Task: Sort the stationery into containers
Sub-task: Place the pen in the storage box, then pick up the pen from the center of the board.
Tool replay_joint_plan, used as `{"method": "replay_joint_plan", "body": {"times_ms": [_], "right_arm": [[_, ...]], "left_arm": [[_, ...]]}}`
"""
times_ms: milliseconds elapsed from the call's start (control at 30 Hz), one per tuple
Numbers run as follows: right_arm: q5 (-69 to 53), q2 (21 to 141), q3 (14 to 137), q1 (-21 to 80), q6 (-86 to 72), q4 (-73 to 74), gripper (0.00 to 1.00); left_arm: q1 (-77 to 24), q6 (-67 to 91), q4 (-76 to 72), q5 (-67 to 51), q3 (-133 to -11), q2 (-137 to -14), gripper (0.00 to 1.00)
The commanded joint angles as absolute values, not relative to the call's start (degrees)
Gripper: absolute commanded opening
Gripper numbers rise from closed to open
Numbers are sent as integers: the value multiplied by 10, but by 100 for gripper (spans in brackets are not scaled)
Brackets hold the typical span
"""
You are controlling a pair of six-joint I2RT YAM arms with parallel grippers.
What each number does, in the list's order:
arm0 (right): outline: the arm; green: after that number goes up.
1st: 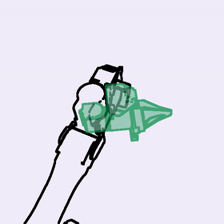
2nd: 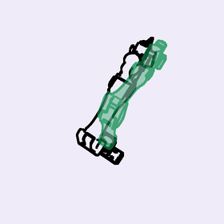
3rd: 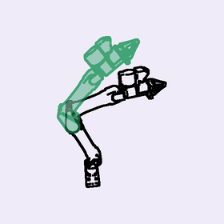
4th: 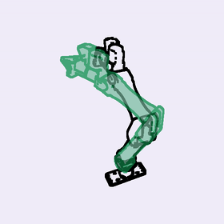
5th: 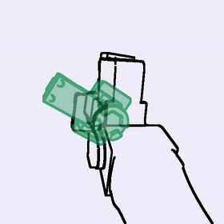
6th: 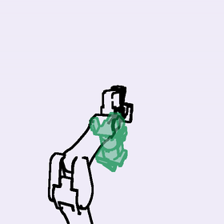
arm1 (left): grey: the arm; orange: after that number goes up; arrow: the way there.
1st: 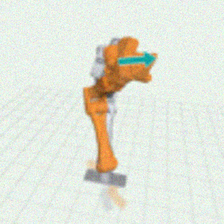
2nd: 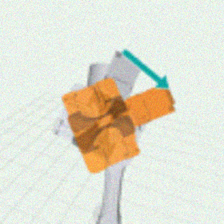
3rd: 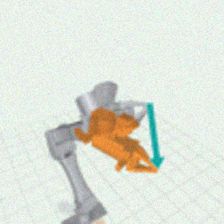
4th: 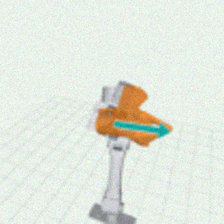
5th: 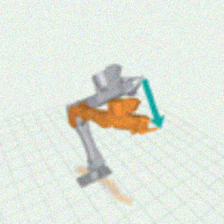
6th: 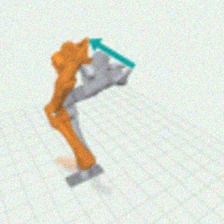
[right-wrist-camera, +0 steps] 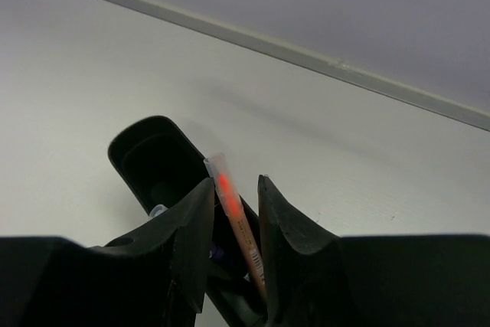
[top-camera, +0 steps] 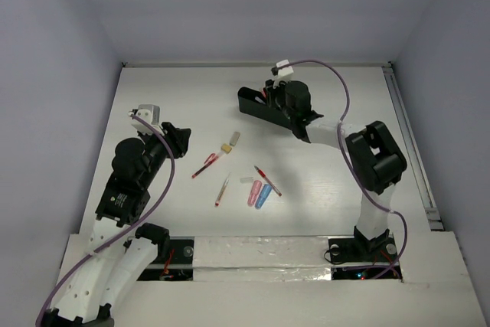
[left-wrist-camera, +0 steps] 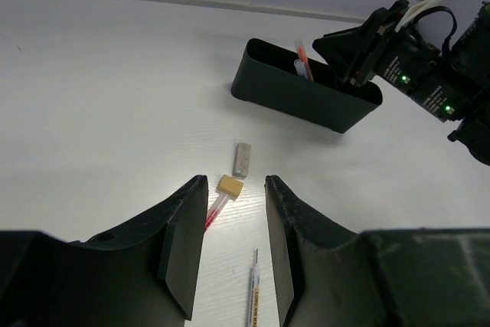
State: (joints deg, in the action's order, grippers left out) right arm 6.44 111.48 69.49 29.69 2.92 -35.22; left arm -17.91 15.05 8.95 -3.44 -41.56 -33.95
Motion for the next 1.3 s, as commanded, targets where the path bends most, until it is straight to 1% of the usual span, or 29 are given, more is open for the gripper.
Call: {"method": "replay_joint_plan", "body": {"times_ms": [0,67,100,133,167,200,267,367,400,467,633,700,767,833,867,900,933,1000,1033,1267], "right_arm": [[57,1062,686,295,10,-397,35],[58,1038,681,295,-19,-386,28],[52,1030,676,295,-31,-381,23],[47,1022,673,295,-53,-373,11],[40,1009,672,295,-61,-354,5],[33,1004,670,301,-65,-345,0],[33,994,669,307,-76,-310,0],[10,977,664,320,-124,-266,0],[-24,973,664,331,-140,-254,0],[-40,976,667,355,-176,-227,0],[-9,1046,736,479,-192,-114,0],[22,1068,764,507,-214,-69,0],[34,1098,780,540,-237,-38,10],[57,1114,797,557,-255,-28,23],[66,1132,804,569,-269,-11,40],[101,1142,825,576,-276,0,47],[120,1150,833,582,-280,30,58],[148,1171,845,587,-284,43,68],[146,1179,856,587,-295,55,69],[177,1225,889,592,-316,80,69]], "left_arm": [[-178,146,61,-43,-415,-340,33],[-178,148,61,-44,-415,-343,32],[-178,148,61,-46,-415,-345,32],[-178,148,62,-48,-416,-345,30],[-178,149,60,-51,-416,-346,26],[-178,149,60,-51,-415,-348,26],[-178,150,61,-52,-415,-351,19],[-178,153,59,-60,-416,-359,12],[-178,155,59,-62,-416,-364,10],[-178,155,61,-59,-417,-371,5],[-178,156,64,-56,-419,-374,2],[-178,156,64,-49,-418,-366,2],[-178,156,65,-43,-419,-360,3],[-172,156,65,-46,-421,-354,4],[-172,156,62,-47,-422,-352,5],[-172,156,62,-46,-421,-345,5],[-172,157,62,-44,-421,-343,5],[-172,158,62,-45,-422,-335,5],[-172,157,62,-47,-422,-333,5],[-172,157,62,-47,-421,-322,6]]}}
